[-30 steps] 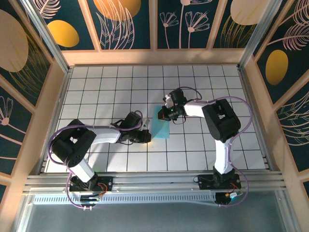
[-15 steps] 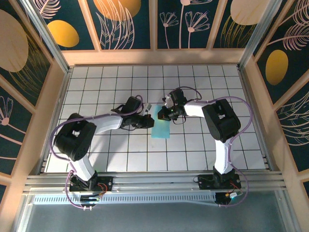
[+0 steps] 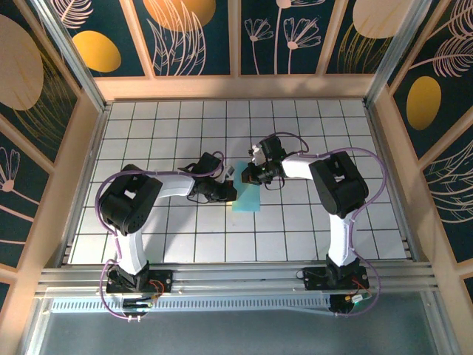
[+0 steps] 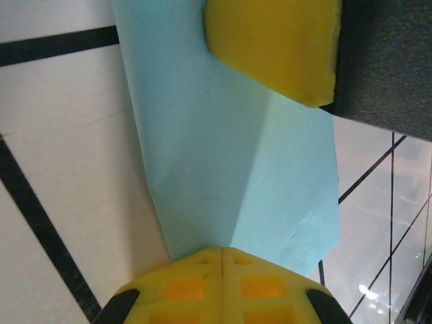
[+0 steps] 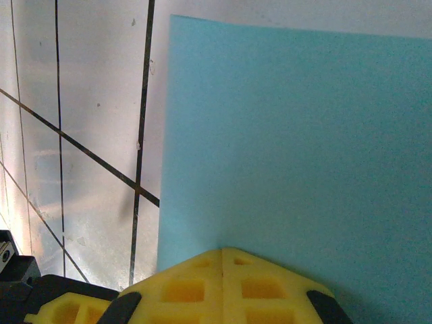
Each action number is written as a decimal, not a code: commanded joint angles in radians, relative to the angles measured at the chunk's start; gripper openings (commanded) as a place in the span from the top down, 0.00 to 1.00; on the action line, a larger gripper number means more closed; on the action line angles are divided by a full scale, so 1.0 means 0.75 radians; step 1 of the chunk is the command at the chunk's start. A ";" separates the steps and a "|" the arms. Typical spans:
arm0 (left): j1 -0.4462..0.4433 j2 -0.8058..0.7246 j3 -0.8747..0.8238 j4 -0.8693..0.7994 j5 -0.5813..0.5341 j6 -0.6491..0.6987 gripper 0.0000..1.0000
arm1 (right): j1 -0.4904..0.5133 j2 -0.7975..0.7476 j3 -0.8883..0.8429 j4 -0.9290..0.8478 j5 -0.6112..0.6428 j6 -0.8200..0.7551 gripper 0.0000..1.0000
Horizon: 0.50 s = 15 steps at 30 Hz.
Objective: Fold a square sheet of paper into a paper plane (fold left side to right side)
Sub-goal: Hold the square sheet of paper at the center of the table.
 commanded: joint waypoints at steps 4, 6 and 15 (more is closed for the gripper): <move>-0.024 0.052 -0.010 -0.042 -0.043 -0.017 0.99 | -0.008 -0.030 0.042 -0.077 0.051 0.002 0.95; -0.029 0.057 -0.012 -0.046 -0.052 -0.032 1.00 | -0.015 -0.065 0.055 -0.082 0.050 0.005 0.90; -0.064 0.062 -0.054 0.008 -0.089 -0.216 1.00 | -0.026 -0.359 -0.148 -0.132 0.123 0.049 0.87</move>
